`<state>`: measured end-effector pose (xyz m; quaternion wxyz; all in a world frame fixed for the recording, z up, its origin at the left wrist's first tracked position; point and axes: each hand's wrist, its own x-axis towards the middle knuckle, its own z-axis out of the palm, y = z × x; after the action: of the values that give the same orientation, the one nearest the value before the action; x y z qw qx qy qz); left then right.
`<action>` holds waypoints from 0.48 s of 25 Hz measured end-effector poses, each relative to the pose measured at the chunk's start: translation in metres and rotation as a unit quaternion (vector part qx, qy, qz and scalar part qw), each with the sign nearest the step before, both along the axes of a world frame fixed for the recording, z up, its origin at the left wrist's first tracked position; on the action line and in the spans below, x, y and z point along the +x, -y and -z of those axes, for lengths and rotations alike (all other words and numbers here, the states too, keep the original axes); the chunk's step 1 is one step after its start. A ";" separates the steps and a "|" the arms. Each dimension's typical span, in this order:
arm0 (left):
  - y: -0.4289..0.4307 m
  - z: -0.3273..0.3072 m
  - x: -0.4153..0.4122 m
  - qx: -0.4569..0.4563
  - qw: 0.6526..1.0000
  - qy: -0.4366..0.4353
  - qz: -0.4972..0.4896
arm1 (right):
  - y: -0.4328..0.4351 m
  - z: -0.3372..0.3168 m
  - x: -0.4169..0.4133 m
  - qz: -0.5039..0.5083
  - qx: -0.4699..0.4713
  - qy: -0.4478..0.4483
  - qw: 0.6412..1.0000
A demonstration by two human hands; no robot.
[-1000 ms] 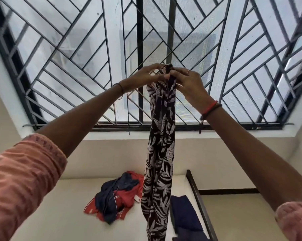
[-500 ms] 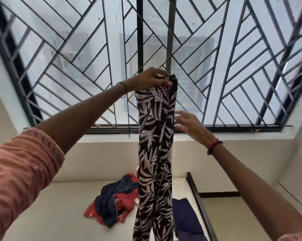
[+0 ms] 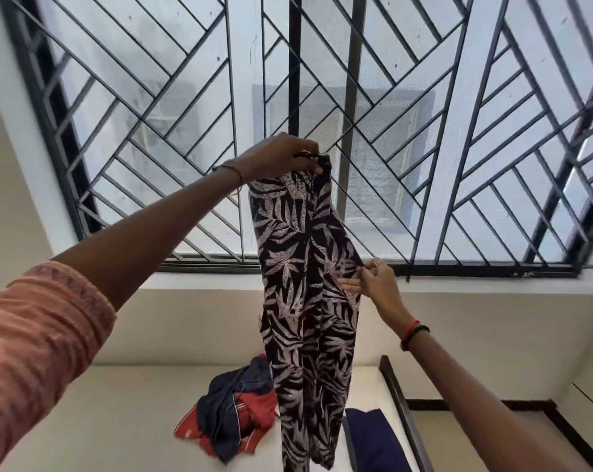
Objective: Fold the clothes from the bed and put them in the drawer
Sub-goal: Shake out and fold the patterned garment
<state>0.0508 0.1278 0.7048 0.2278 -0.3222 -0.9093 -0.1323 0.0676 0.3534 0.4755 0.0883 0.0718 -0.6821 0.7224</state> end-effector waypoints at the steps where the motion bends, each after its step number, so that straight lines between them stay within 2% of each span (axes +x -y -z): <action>1: 0.000 0.003 0.002 0.040 0.998 0.016 0.044 | 0.003 0.002 0.002 0.006 0.002 -0.016 1.000; 4: 0.007 -0.003 0.010 0.148 0.969 0.127 0.151 | 0.009 0.006 0.009 0.017 0.004 -0.082 0.997; 6: 0.014 -0.015 0.017 0.134 0.968 0.148 0.149 | 0.014 0.010 0.016 -0.008 0.044 -0.123 0.991; 9: 0.022 -0.025 0.019 0.057 0.981 0.125 0.140 | 0.025 0.015 0.022 -0.043 0.131 -0.138 0.981; 11: 0.025 -0.023 0.017 0.056 0.982 0.120 0.135 | 0.030 0.020 0.020 0.007 0.219 -0.138 0.966; 12: 0.025 -0.021 0.016 0.061 0.981 0.121 0.135 | 0.031 0.022 0.018 0.018 0.233 -0.121 0.965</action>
<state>0.0666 0.1023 0.7261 0.1149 -0.4094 -0.8684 -0.2553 0.0859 0.3225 0.4531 0.1643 0.1648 -0.8169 0.5277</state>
